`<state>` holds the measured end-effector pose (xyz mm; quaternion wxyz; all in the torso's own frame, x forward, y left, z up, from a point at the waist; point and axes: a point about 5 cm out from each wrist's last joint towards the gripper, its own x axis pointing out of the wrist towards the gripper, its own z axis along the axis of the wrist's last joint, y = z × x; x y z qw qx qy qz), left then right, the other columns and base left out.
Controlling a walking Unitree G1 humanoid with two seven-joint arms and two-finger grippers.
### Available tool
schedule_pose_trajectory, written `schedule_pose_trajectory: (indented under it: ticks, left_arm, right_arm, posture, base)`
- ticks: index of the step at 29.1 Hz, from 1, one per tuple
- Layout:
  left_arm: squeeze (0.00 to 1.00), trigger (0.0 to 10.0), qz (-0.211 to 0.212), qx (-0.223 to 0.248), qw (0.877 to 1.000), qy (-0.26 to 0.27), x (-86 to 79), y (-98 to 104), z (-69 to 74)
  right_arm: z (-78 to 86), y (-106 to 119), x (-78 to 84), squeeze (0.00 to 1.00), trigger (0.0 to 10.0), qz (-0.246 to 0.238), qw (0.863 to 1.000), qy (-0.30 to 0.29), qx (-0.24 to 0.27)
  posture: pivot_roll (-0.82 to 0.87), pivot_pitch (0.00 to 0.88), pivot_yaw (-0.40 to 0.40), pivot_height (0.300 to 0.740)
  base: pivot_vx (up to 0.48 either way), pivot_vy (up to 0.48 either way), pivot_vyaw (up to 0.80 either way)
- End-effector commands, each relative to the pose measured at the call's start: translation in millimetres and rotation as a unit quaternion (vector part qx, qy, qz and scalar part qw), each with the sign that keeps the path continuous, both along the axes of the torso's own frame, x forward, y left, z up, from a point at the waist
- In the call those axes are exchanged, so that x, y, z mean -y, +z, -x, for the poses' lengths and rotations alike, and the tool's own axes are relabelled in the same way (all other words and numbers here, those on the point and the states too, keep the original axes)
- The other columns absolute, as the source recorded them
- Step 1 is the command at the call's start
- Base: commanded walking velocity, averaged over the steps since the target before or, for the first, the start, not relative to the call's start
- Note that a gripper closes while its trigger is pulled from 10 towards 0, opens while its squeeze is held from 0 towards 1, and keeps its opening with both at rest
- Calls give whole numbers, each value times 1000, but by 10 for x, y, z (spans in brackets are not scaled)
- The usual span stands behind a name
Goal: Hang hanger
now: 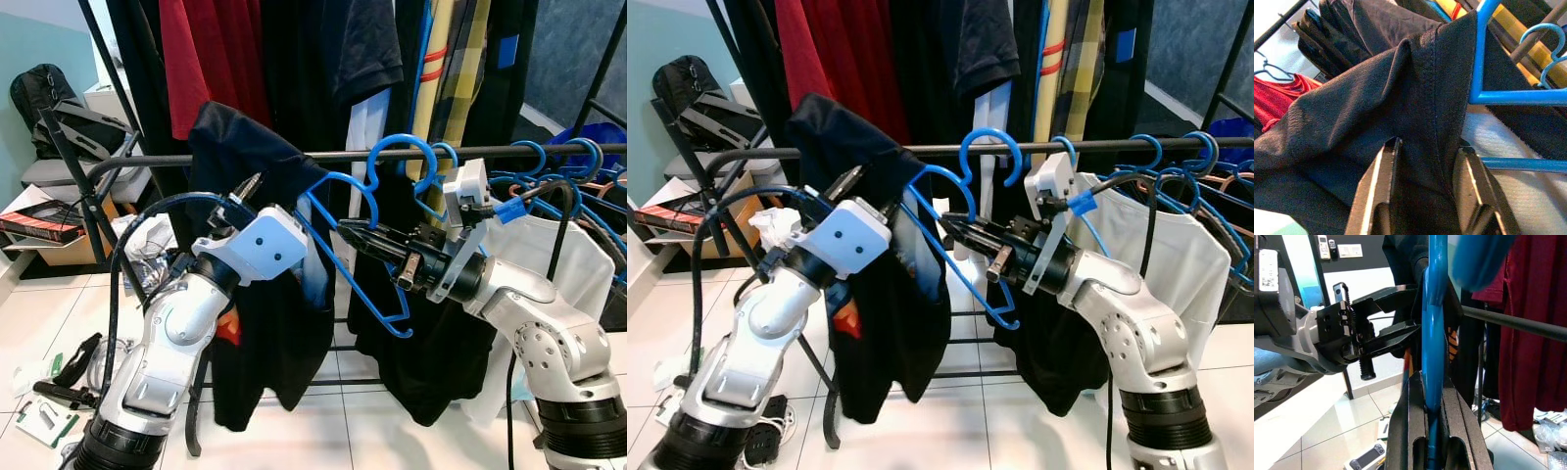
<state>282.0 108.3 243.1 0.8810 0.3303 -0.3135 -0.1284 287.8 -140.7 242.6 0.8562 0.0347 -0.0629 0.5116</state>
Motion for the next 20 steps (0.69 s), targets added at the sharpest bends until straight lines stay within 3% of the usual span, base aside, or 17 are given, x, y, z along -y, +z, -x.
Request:
schedule_pose_trajectory:
  ticks: [1, 13, 18, 20]
  left_arm:
    - [0, 0, -6, -11, 1000, 29, -92, -31, -60]
    - [0, 0, -8, -10, 999, 33, -113, -23, -69]
    - [0, 0, 3, -4, 1000, 12, -87, 41, -40]
    - [0, 0, 11, 3, 1000, -27, -20, 120, 12]
  right_arm:
    - [63, 75, -57, 0, 10000, -12, 999, 24, 19]
    - [57, 63, -56, 0, 10000, -12, 1000, 16, 19]
    - [-11, 30, -29, 0, 10000, 0, 1000, -15, 16]
    - [-65, -4, -10, 0, 10000, 15, 999, -38, 13]
  posture:
    - [-111, 0, 54, 740]
    - [-111, 0, 56, 740]
    - [-107, 0, 53, 740]
    - [-103, 0, 51, 740]
  base:
    - [0, 0, 0]
    - [0, 0, 0]
    - [0, 0, 0]
    - [0, 0, 0]
